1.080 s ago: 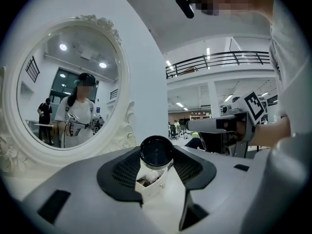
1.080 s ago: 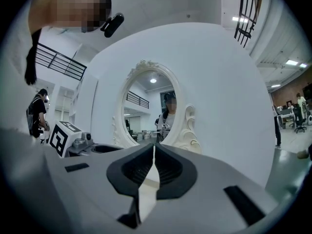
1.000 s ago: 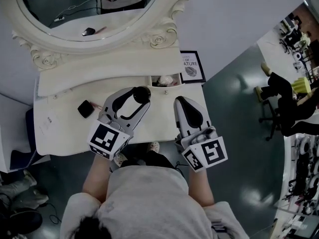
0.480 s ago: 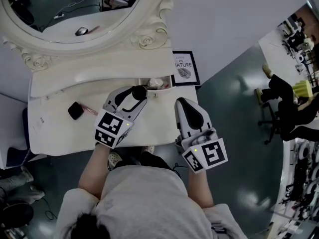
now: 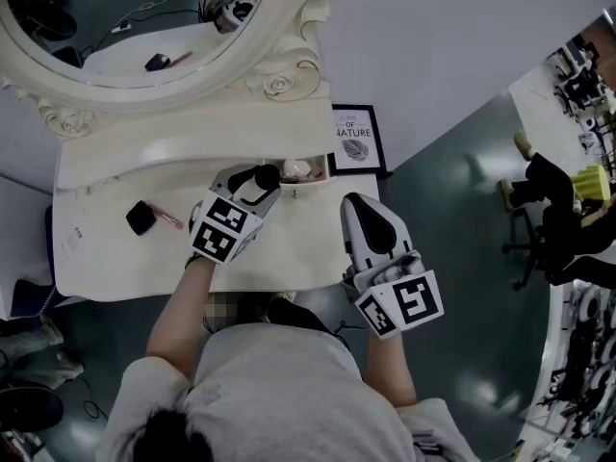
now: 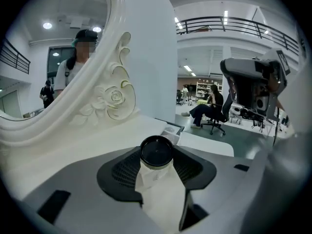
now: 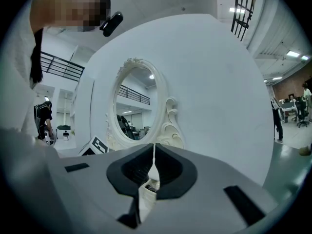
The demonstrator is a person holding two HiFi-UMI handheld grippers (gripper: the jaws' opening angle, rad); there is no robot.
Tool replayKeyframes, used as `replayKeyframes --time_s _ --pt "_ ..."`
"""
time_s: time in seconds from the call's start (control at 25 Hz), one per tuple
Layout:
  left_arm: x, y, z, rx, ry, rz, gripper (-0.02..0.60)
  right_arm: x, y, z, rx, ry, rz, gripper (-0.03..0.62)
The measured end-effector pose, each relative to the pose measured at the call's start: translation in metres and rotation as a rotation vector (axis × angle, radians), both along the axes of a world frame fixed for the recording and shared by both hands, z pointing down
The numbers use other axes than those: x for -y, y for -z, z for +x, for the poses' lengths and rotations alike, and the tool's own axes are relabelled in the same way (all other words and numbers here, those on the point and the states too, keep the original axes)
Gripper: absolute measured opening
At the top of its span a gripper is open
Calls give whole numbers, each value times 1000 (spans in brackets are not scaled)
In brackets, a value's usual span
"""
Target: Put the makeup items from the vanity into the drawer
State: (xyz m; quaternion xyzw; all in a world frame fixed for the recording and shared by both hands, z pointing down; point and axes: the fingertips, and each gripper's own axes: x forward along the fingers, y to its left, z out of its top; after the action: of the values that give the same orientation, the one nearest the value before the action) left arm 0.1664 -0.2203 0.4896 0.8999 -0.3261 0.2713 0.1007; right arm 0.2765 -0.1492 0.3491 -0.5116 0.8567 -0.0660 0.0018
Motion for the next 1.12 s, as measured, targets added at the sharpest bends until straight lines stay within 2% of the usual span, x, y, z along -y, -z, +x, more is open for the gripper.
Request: replayKeyframes --time_s 0.24,0.4,0.56,0.88,1.12 --pt "14 -23 0 102 24 -76 222 6 -3 6 6 13 -10 28" --pt "20 -32 4 144 38 -139 224 7 -5 11 14 9 -17 28" --pt "24 -41 6 191 46 -167 222 8 -7 17 19 1 -24 28" --pt "25 -46 9 174 67 -288 224 11 -13 23 32 1 -33 28" --pt "26 -45 9 144 66 -288 225 15 -12 21 40 15 -31 28"
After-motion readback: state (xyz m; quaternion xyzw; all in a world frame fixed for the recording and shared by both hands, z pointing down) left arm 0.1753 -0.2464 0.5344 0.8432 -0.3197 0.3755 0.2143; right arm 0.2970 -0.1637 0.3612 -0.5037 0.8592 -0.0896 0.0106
